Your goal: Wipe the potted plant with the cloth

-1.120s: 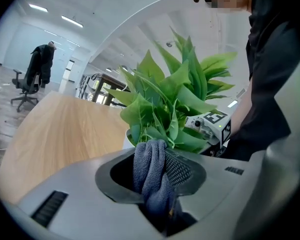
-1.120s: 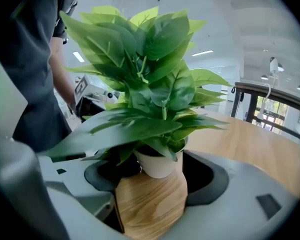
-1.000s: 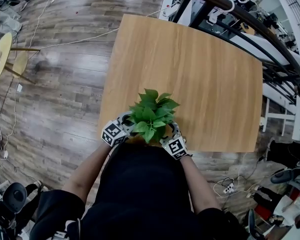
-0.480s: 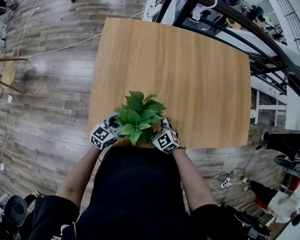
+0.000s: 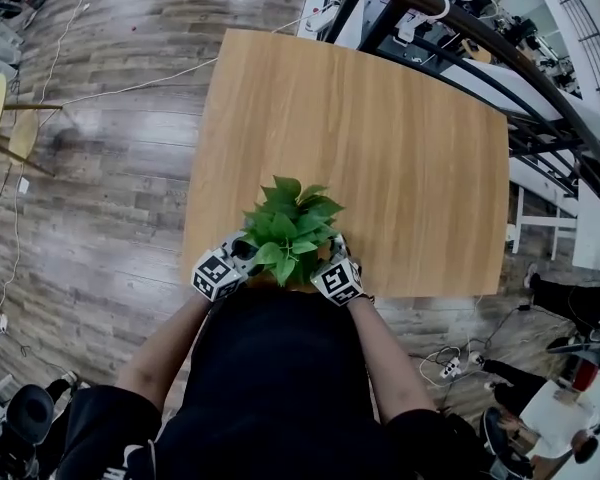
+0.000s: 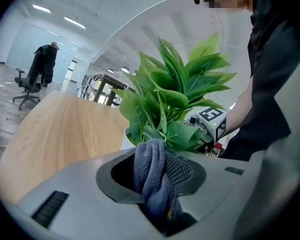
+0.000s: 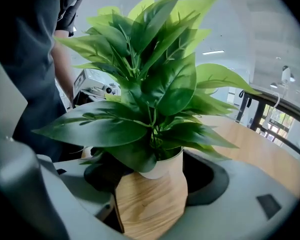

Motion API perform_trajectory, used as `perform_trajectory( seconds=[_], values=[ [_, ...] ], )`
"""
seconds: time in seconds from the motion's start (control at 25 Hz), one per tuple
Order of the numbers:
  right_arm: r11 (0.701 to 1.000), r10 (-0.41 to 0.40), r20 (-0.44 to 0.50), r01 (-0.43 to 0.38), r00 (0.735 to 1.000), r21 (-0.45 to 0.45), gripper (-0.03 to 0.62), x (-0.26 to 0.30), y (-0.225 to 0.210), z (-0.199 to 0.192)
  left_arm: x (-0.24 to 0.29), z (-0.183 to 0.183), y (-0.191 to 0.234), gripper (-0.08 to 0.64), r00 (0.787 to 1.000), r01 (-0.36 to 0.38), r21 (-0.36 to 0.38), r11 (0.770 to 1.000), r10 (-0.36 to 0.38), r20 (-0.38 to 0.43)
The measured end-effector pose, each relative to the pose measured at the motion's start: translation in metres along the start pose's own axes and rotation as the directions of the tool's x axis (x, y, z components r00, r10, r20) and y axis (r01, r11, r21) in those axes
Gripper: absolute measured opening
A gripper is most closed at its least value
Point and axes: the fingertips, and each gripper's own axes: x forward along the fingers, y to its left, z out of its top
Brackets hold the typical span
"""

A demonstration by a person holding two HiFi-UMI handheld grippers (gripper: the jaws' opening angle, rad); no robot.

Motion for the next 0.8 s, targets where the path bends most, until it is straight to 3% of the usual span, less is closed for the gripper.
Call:
perform_trajectory(
  seconds=[0.44,0.68,0.8],
  values=[
    [0.997,-0.009,0.002,0.009,1.0,0.074,0.339,0.001,0.009,-0.006,0.0,-0.008,-0.005,0.138,0.999,0.024,0.04,0.999,-0.023,-0.031],
    [0.992,0.043,0.031,-0.046,0.999,0.114,0.339,-0.013,0.029,-0.017,-0.005,-0.002,0.014,0.138,1.0,-0.03,0.012,0.999,0.03,-0.006],
    [0.988,0.016,0.06,-0.025,0.998,0.153,0.339,-0.019,0.019,-0.019,-0.009,0.003,0.026,0.138,0.997,-0.068,-0.017,0.998,0.069,0.02]
  ],
)
